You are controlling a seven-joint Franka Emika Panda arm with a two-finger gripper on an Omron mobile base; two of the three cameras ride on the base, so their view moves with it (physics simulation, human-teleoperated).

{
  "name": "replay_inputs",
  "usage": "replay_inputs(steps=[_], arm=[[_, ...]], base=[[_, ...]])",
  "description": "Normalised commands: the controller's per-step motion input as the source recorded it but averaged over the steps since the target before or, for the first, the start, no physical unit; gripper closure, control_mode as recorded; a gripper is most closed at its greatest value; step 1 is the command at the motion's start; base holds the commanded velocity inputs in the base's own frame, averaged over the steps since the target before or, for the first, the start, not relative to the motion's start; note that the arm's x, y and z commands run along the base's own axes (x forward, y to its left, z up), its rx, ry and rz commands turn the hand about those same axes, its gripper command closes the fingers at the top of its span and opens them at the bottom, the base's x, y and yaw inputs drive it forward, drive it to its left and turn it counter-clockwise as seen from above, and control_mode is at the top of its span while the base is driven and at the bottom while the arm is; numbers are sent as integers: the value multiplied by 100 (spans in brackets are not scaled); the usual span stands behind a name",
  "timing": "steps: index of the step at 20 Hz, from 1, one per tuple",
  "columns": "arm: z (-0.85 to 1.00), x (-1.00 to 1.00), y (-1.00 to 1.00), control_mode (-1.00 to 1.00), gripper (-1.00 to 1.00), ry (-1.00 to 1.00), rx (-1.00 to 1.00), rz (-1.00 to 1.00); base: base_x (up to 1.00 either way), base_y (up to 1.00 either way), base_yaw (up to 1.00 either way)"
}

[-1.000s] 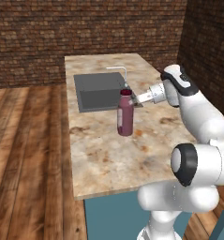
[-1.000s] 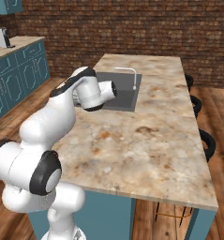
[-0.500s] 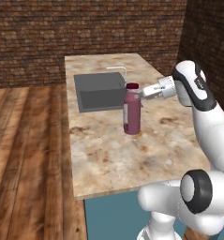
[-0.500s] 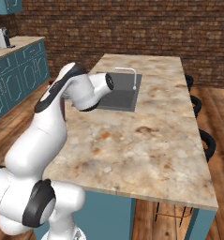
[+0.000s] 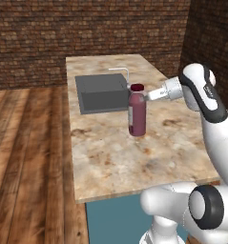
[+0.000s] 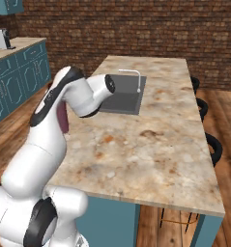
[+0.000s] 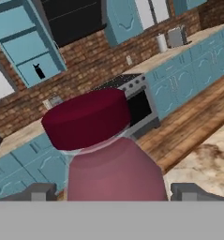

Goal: Pick the juice, water bottle from the counter and place them in the open cabinet.

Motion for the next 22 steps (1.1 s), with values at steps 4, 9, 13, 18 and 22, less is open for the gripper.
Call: replay_inputs(steps=[4, 9, 13, 18, 22], arm=[[13, -45, -34, -100, 100, -10, -6, -18], [5, -11, -22, -100, 100, -1, -11, -28], [16, -17, -3, -100, 100, 0, -13, -29], [17, -26, 0, -100, 100, 0, -11, -29], [5, -30, -3, -100, 100, 0, -6, -27]], base=[[0, 0, 0], [0, 0, 0], [0, 0, 0], [0, 0, 0], [0, 0, 0]])
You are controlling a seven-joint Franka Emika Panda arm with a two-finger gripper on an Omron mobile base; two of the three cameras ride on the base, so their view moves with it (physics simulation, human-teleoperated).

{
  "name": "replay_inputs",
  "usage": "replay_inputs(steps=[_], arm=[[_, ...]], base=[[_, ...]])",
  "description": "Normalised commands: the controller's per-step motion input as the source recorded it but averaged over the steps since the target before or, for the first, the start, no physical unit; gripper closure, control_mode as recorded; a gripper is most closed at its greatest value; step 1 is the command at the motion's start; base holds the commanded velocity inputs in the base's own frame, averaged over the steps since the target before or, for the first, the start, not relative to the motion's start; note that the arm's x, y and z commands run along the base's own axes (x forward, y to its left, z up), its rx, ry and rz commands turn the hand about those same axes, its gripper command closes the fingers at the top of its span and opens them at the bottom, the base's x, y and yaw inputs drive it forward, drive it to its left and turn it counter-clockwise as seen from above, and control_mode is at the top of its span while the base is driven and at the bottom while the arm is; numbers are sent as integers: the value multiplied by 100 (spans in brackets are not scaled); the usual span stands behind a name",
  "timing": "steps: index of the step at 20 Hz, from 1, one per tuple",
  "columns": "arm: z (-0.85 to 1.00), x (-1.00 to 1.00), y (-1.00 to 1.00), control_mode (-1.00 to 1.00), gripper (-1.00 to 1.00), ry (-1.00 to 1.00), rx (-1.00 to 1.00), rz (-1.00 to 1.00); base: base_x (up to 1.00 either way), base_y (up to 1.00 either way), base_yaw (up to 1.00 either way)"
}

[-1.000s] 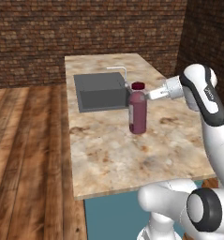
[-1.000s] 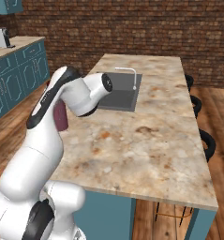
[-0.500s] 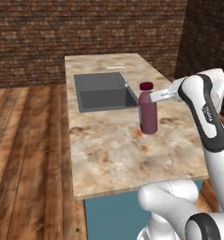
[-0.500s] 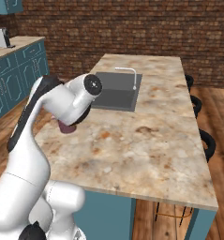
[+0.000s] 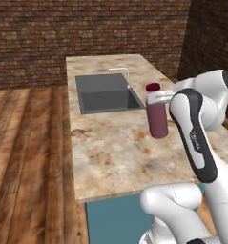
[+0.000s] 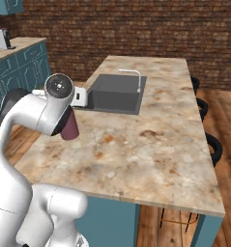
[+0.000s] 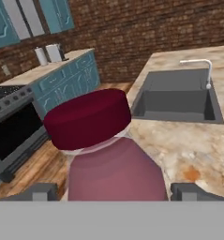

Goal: Pick the juice, water bottle from the counter and place them in the open cabinet.

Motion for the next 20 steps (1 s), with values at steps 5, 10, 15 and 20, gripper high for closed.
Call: replay_inputs(steps=[5, 10, 15, 20], arm=[[2, -15, -13, -100, 100, 0, -1, -24], [2, -4, -2, -100, 100, 0, 0, -12], [0, 0, 0, -100, 100, -1, 0, -1], [0, 0, 0, -100, 100, 0, 0, 0]], base=[[0, 0, 0], [0, 0, 0], [0, 0, 0], [0, 0, 0]])
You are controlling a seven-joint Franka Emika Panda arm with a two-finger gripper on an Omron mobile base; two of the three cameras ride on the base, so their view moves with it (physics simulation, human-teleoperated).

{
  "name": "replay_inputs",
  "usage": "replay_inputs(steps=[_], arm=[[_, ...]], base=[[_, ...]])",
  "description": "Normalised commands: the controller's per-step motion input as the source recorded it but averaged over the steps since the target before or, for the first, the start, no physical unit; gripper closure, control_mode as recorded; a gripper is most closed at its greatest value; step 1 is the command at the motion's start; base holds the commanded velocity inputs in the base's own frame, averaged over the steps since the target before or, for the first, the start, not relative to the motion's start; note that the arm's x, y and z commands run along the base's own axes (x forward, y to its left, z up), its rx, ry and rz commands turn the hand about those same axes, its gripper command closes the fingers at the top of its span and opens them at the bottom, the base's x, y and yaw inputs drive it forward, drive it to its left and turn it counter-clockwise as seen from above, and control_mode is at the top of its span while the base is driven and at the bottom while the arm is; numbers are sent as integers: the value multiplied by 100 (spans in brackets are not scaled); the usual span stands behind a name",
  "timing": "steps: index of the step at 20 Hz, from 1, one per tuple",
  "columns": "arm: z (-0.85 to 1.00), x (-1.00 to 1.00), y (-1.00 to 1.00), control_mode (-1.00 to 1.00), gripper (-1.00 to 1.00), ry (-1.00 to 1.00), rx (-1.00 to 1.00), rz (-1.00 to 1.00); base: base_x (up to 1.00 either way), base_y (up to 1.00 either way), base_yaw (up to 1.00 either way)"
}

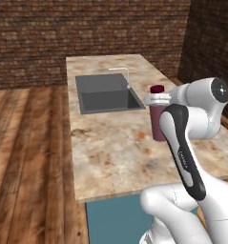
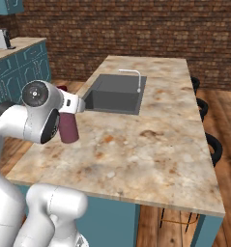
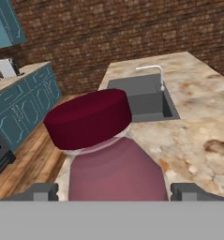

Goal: Pick the juice, water bottle from the counter and place them in the open cabinet.

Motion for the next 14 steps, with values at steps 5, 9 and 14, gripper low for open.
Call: replay_inputs(steps=[5, 9, 14], arm=[[0, -1, 0, -100, 100, 0, 0, 0], [0, -8, 0, 100, 100, 0, 0, 0], [0, 0, 0, 100, 100, 0, 0, 0]], base=[[0, 0, 0], [-16, 4, 0], [-36, 43, 3]])
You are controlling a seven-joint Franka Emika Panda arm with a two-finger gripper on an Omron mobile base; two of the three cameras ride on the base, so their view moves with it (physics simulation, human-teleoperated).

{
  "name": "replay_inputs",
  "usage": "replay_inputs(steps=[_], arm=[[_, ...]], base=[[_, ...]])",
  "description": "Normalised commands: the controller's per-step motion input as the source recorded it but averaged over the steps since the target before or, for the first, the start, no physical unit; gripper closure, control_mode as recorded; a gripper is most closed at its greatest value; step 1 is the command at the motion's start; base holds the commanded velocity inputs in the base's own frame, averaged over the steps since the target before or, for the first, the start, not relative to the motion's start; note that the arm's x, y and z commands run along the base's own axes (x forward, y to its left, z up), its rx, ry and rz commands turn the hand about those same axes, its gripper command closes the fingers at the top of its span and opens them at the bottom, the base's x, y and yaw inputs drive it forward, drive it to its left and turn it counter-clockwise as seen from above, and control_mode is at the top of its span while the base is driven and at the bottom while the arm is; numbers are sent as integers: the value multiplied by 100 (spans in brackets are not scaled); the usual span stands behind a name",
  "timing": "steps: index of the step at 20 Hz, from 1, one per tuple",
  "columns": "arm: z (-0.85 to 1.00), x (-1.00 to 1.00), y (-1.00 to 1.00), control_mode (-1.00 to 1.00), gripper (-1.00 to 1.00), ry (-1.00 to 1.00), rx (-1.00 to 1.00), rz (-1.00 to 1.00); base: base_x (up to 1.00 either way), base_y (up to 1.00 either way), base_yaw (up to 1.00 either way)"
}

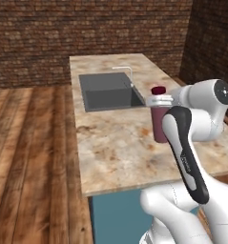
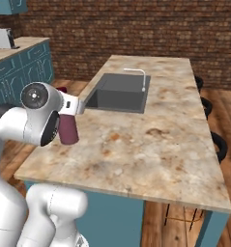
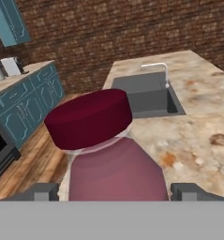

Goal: Pick the juice, water bottle from the counter and place them in the open cabinet.

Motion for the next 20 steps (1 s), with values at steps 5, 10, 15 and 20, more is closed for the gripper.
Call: replay_inputs(steps=[5, 10, 15, 20], arm=[[0, 0, 0, 100, 100, 0, 0, 0], [0, 0, 0, 100, 100, 0, 0, 0], [0, 0, 0, 100, 100, 0, 0, 0], [0, 0, 0, 100, 100, 0, 0, 0]], base=[[-32, 58, 5], [-55, 64, 10], [-80, 53, 30], [-89, 39, 38]])
